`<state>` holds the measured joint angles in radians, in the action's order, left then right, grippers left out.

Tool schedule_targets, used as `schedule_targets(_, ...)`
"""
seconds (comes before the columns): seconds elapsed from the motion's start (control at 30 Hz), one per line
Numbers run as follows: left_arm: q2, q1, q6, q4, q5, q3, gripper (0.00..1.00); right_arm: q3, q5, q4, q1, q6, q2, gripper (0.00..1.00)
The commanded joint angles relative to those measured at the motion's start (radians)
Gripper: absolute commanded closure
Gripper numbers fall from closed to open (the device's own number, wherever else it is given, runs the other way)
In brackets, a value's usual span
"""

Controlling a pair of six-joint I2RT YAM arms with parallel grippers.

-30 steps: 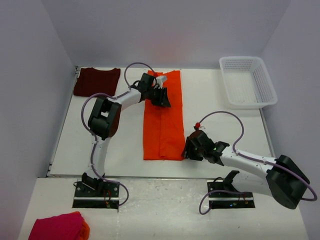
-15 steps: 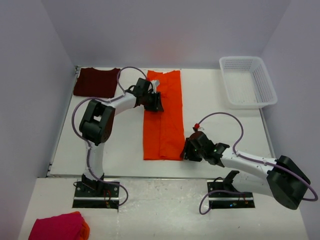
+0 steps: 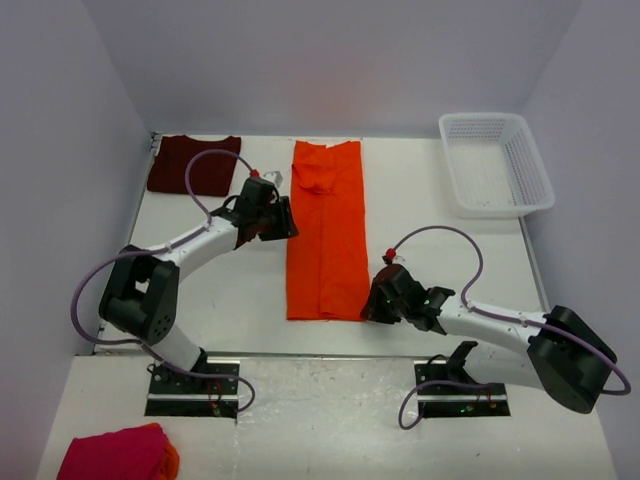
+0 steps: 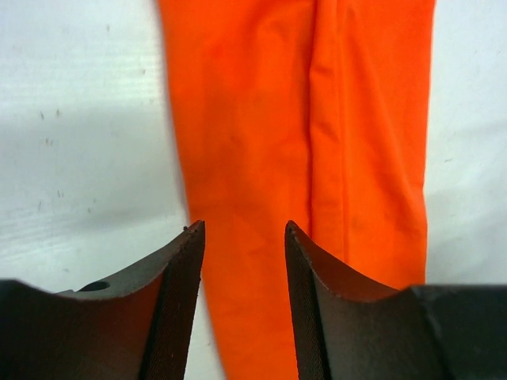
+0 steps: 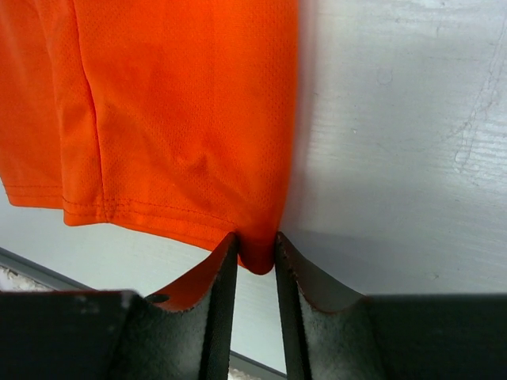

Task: Fold and stack the t-shirts
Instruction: Grab the bottom of the folded rectangular tshirt with both arms

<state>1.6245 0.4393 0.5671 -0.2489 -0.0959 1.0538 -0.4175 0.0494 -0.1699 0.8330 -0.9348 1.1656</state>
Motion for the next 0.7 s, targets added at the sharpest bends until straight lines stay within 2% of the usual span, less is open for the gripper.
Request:
schedule_targets(0.0, -0.060, -0.004, 0.025, 0.023, -0.004, -0.073, 0.53, 0.011, 0.004, -0.016, 0.011, -0.013, -0.004, 0.74)
schedule_targets(0.07, -0.097, -0.004, 0.031, 0.036, -0.049, -0.121, 0.51, 0.011, 0.009, -0.016, 0.012, -0.013, -0.004, 0.80)
schedule_targets(0.13, -0.148, -0.004, 0.042, 0.065, -0.068, -0.205, 0.44, 0.014, 0.010, -0.010, 0.012, -0.012, 0.005, 0.85)
schedule_targets(0.17, -0.166, -0.004, 0.053, 0.069, -0.079, -0.234, 0.43, 0.011, 0.010, -0.010, 0.012, -0.012, 0.012, 0.92)
schedule_targets(0.27, -0.232, -0.002, 0.069, 0.088, -0.111, -0.337, 0.43, 0.005, 0.001, -0.003, 0.017, -0.012, 0.029, 0.99)
schedule_targets(0.4, -0.304, 0.001, 0.068, 0.097, -0.151, -0.457, 0.42, -0.001, 0.013, -0.011, 0.026, -0.012, 0.029, 1.00)
schedule_targets(0.67, -0.347, 0.022, 0.071, 0.138, -0.241, -0.557, 0.41, -0.014, 0.018, -0.019, 0.029, -0.004, 0.040, 1.00)
